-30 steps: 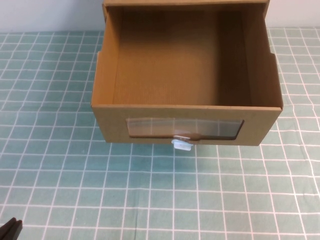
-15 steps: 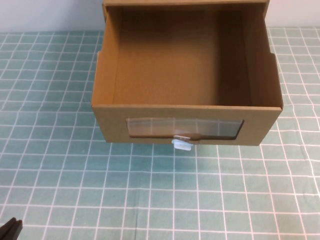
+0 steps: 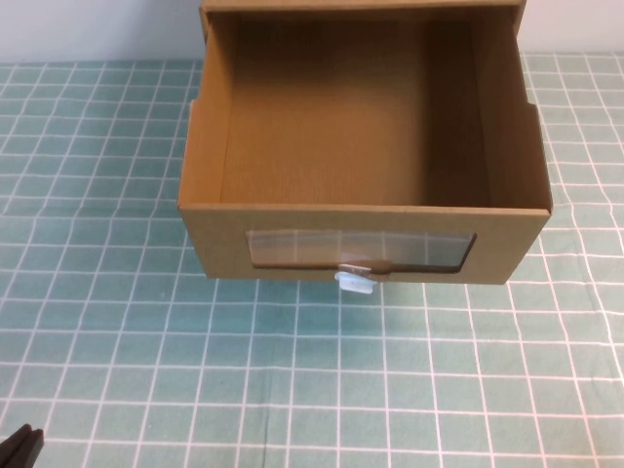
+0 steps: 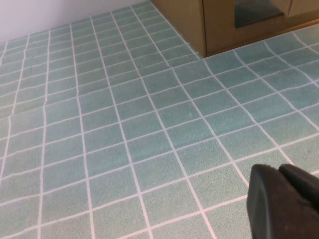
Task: Open the shoe box
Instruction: 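Pull the top drawer of the cardboard box fully open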
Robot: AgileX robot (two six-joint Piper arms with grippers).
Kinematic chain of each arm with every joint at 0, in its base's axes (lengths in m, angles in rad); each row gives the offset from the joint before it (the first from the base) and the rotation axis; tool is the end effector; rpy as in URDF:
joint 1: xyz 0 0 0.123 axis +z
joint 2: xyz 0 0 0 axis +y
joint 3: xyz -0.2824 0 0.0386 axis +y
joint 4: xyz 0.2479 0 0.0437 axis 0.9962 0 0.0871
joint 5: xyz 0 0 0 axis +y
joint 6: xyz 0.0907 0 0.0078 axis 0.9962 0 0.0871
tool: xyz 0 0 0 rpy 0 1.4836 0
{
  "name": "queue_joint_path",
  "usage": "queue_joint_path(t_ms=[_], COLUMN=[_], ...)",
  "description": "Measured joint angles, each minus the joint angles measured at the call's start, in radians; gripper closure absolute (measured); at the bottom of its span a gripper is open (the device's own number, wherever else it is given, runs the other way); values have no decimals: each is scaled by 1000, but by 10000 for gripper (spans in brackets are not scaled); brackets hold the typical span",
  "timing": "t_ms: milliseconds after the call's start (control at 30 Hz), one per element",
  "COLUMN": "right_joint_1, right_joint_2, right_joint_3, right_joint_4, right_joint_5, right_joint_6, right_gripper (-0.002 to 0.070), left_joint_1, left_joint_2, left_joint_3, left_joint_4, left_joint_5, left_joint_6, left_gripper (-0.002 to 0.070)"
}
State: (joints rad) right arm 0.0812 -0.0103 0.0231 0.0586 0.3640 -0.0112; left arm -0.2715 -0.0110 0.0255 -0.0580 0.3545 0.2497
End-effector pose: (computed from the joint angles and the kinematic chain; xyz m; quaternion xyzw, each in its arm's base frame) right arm 0.0525 0.0062 0.1731 -0.0213 0.8013 0.0456 0.5962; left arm 0.0507 -0.0160 0.1732 0.1907 0.7761 -0.0309 0.6002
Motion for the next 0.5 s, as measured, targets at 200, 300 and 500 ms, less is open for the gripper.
queue_joint_path(t_ms=[200,300,500], right_joint_1=[0,0,0], right_joint_2=[0,0,-2], right_joint_3=[0,0,0], right_joint_4=[38,45,49], right_joint_5=[0,0,0], right_joint_6=[0,0,-2], right_gripper=[689,690,690], left_joint_1=[0,0,0], left_joint_2=[0,0,0], left_joint_3=[0,0,0], left_joint_4=[0,0,0], left_joint_5=[0,0,0], left_joint_6=[0,0,0], left_gripper=[680,680,680])
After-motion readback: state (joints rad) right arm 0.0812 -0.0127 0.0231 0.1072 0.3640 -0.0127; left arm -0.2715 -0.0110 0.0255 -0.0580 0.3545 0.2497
